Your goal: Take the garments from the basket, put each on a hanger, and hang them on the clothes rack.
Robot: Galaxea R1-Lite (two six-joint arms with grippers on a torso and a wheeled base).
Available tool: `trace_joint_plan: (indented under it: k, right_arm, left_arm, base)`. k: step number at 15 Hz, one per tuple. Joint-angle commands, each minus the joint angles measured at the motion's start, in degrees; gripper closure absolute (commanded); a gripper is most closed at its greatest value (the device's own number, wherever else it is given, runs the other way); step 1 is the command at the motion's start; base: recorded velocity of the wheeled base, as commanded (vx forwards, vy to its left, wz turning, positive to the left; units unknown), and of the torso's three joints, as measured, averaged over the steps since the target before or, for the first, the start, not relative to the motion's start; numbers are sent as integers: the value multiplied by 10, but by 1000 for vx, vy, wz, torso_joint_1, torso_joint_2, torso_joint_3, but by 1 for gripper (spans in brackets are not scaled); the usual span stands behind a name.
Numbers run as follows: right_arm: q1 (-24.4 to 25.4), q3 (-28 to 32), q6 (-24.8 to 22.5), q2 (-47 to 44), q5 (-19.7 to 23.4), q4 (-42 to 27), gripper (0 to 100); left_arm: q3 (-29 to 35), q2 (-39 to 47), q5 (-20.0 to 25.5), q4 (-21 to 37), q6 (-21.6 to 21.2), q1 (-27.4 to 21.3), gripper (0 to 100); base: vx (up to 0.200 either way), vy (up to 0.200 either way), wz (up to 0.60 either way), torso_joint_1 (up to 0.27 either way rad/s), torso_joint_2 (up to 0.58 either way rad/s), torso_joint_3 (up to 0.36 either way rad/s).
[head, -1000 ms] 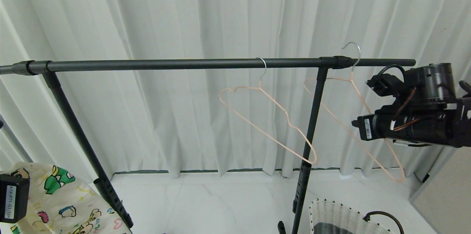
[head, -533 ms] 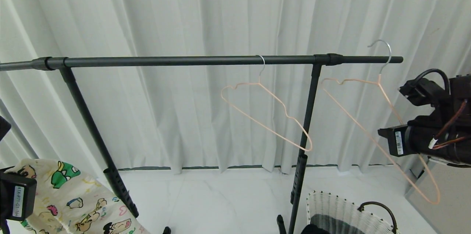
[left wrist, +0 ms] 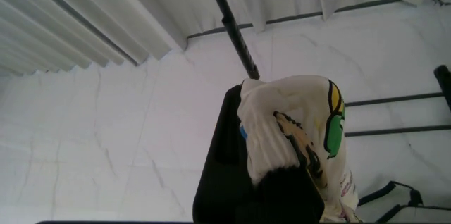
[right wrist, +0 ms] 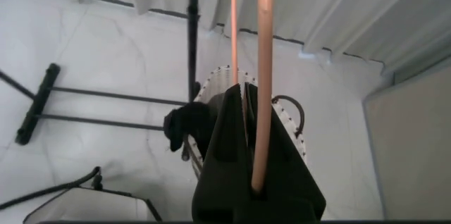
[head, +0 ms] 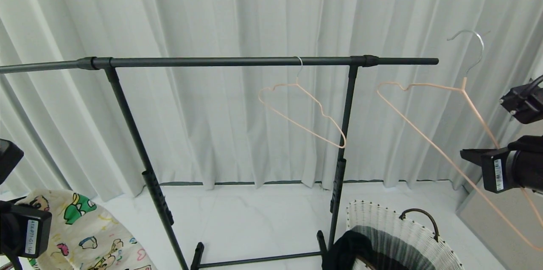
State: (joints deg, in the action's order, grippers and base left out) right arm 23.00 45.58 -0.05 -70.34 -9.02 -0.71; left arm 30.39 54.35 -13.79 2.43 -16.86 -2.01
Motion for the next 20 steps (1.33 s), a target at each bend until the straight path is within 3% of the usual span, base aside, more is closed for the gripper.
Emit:
trace_joint_plan:
  k: [1,5,8,12,16,20]
  right_arm:
    - [26,-1,0,26,1,1,100]
    - [138,-23,6,37,8,4,100]
    - [194,-56,36,28,64,24,100]
    - [279,-138,84,-36,73,191,100]
    - [361,-141,144,-76,73,246,100]
    - [456,-139,179,-105,73,289,100]
  left_arm:
    - [-1,-5,0,0,0,0,100]
    - [-2,-21,3,0,-25,-4,100]
    - [0,-21,15,0,-26,-34,100]
    - [30,19,40,-1,-15,-108,100]
    - [118,132,16,-2,50,-115,100]
    - [215,257,-89,-16,199,-186,100]
  base:
    - [-200,0,0,2,2,-2]
    - [-150,0,0,-2,3,1]
    - [0,0,0,0,0,0]
    - [0,0,0,0,0,0]
    - [0,0,0,0,0,0]
    - [0,0,0,0,0,0]
